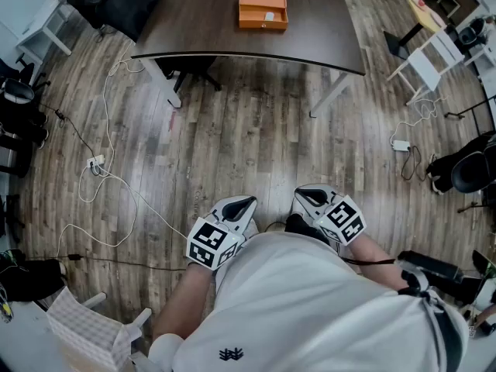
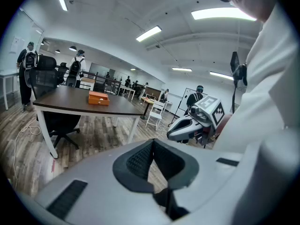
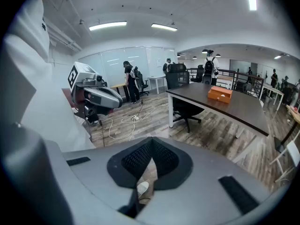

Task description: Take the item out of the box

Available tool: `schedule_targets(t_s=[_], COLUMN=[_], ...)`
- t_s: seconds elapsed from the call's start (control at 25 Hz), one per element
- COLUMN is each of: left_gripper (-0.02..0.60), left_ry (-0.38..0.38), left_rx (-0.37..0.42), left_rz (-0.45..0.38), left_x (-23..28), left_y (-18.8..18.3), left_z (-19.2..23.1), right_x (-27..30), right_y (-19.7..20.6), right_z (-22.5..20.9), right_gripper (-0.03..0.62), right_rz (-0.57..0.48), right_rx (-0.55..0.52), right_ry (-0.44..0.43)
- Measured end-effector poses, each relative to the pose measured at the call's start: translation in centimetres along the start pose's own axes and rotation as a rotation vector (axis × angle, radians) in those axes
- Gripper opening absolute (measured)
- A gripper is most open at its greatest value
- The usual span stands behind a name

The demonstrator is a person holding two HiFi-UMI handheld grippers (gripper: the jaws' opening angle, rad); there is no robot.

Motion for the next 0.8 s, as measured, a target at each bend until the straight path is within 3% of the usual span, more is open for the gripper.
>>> schedule_targets(t_s=[0.24, 0.44, 0.8], left_gripper=[0.011, 0.011, 0.011], left_ry=[-0.002, 0.012, 0.009], left_rx=[-0.001, -0.008, -0.039], left_rz=[-0.017, 0.015, 0.039], left_x=[-1.4, -0.3, 7.0], left_y=[0.0, -0.3, -6.3], left_z=[0.6, 2.0, 5.9], right_x=[0.8, 1.3, 4.2], right_y=[-0.8, -0.9, -0.7], right_z=[0.7, -0.6, -10.4], right_gripper=[0.002, 0.002, 0.002], right_rz=[0.007, 0.012, 0.005], right_rx=[-0.007, 0.011, 0.058], right_ry=[0.01, 0.025, -0.002])
Point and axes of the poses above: the fingertips, and each gripper's own axes: x forward along the fingers, z to its left, y out of its underside, the point moved 4 cm from there along -x, backward along the fingers, and after that the axes turned 10 degrees about -x, right-handed, at the moved point
